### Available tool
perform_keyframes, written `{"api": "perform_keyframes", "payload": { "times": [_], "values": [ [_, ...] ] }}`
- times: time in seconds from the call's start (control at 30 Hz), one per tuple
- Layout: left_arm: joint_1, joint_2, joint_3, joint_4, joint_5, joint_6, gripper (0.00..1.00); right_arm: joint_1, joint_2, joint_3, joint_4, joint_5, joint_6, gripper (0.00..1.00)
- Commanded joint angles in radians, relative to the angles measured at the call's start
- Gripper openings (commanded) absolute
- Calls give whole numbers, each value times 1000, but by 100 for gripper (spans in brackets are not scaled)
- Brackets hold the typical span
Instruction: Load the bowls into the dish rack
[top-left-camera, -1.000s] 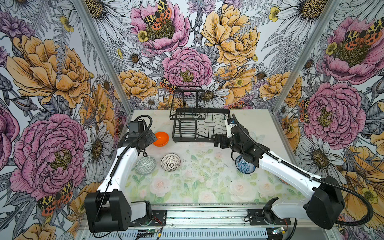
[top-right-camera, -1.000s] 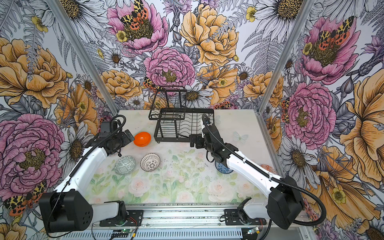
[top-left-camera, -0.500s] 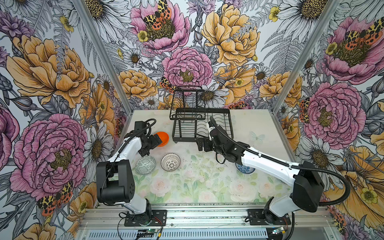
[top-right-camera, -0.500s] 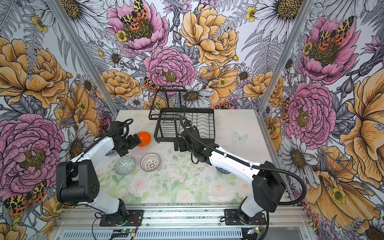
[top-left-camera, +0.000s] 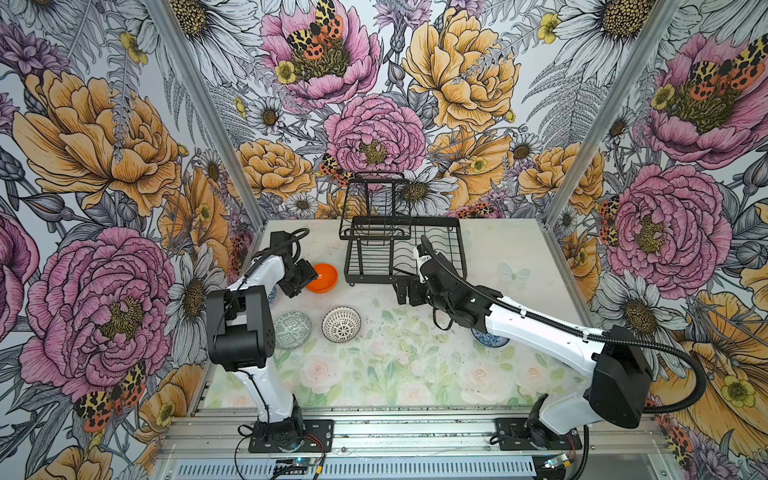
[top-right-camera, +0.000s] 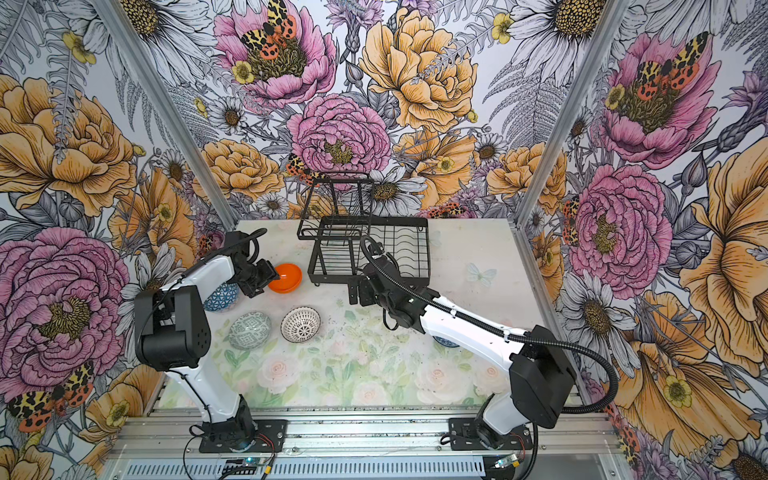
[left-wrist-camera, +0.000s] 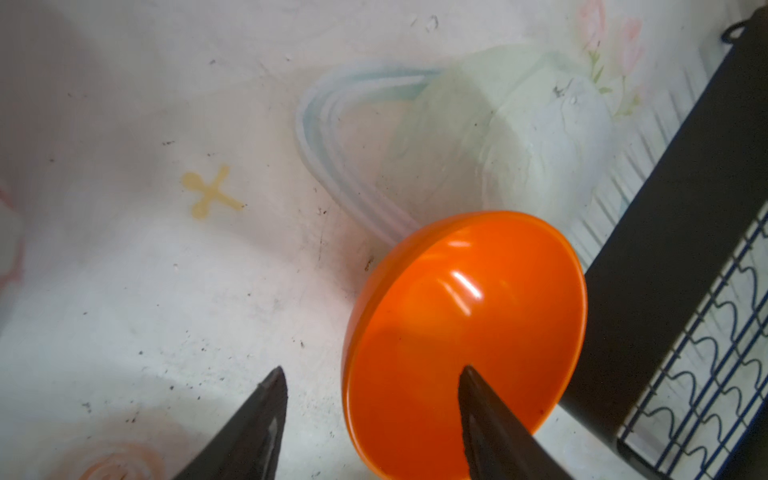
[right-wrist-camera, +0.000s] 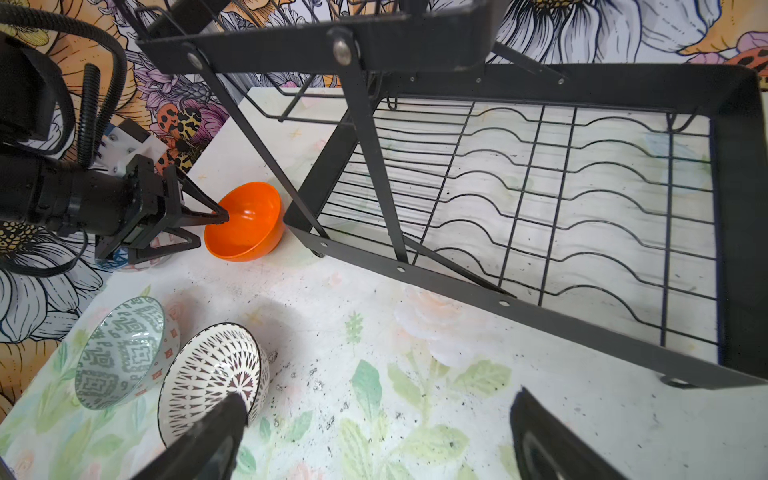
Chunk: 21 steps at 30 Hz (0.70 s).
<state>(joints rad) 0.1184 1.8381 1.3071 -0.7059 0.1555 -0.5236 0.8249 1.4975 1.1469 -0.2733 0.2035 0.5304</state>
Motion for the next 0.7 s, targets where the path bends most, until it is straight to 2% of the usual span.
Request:
{"api": "perform_keyframes", "payload": {
  "times": [0.0, 0.1, 0.23, 0.37, 0.5, 0.67],
  "values": [
    [1, 46, 43, 11, 1, 9, 59, -8, -36, -6, -15, 25, -18, 100],
    [-1, 66, 51, 14, -16, 16, 48, -10, -50, -13, -26, 30, -17, 99],
    [-2, 88, 56, 14, -21, 21, 45, -19, -75, -33, -32, 33, -18, 100],
    [-5, 95, 49, 14, -27, 19, 21, -40, -79, -29, -33, 27, -20, 99],
    [-9, 85, 48, 15, -30, 22, 2, -75, -68, -13, -37, 12, -13, 99],
    [-12, 56, 54, 14, -22, 22, 0, -95, -59, -5, -43, -6, 12, 100]
  ]
}}
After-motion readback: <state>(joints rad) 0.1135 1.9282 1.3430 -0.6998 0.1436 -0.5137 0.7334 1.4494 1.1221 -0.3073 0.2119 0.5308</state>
